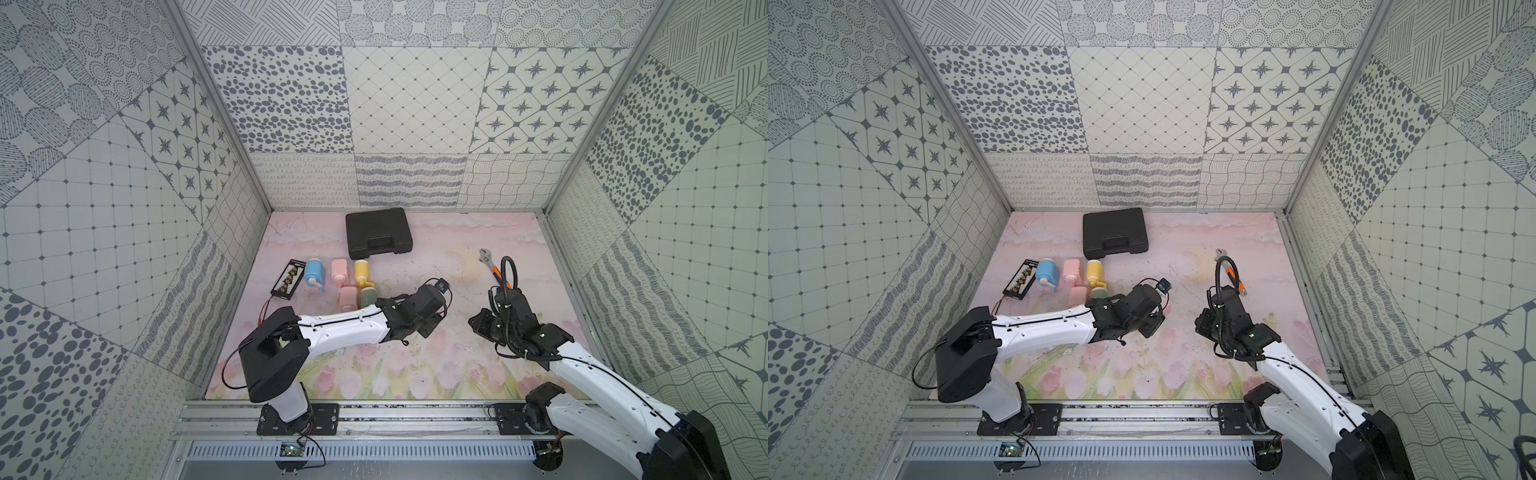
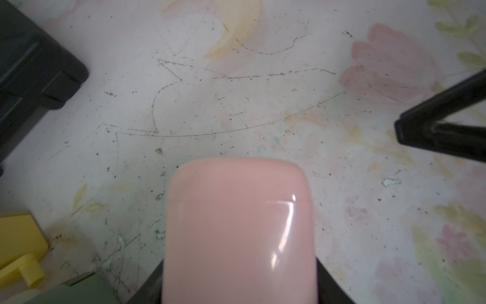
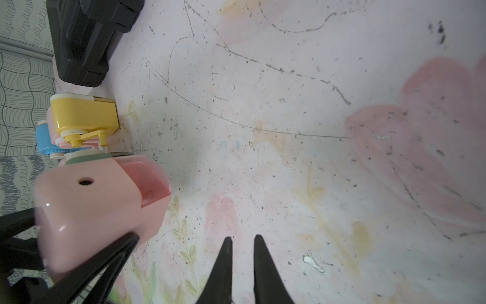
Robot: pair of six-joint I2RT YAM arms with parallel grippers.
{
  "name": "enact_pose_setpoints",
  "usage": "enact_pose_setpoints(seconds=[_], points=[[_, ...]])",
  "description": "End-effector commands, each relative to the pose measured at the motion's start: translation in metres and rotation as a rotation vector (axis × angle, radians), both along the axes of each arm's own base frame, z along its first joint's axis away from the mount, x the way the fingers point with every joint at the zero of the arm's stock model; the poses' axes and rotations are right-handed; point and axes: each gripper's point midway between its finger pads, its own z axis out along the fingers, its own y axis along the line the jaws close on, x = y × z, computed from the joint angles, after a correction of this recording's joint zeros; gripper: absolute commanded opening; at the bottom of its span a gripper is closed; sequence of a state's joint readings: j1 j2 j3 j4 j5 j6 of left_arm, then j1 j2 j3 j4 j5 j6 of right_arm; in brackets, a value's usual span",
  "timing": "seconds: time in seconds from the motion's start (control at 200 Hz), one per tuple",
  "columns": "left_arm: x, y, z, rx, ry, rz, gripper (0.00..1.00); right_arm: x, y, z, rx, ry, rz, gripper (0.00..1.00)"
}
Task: Put the tray back into the pencil sharpener
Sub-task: Place the pencil sharpener at the center of the board.
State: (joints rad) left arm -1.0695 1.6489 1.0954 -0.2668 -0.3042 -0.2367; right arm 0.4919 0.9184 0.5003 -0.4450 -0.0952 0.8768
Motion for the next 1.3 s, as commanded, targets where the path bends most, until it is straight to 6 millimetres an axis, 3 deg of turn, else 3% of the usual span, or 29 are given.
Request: enact_pose_setpoints(seconds=[0.0,0.345,0.64,0.805,0.976,1.296], points=[[0.015,0.063,-0.005,0.091,-0.008,0.48,0.07,0.004,-0.001,-0.001,-0.013,0.005,-0.012,0.18],[0.031,0.09,-0.016,0.119,-0.032,0.776,0.08,0.0,0.002,-0.011,0.005,0.028,0.0,0.18],[0.041,0.094,-0.04,0.064,0.058,0.867,0.1,0.005,0.005,-0.007,-0.007,0.025,0.02,0.18],[0.041,0.092,-0.05,0.055,0.082,0.87,0.27,0.003,0.005,-0.009,-0.009,0.029,0.021,0.18],[0.038,0.087,-0.061,0.034,0.124,0.854,0.34,0.002,0.005,-0.01,-0.008,0.031,0.024,0.18],[0.04,0.078,-0.059,0.009,0.137,0.799,0.63,0.001,0.005,-0.01,-0.009,0.032,0.028,0.19]])
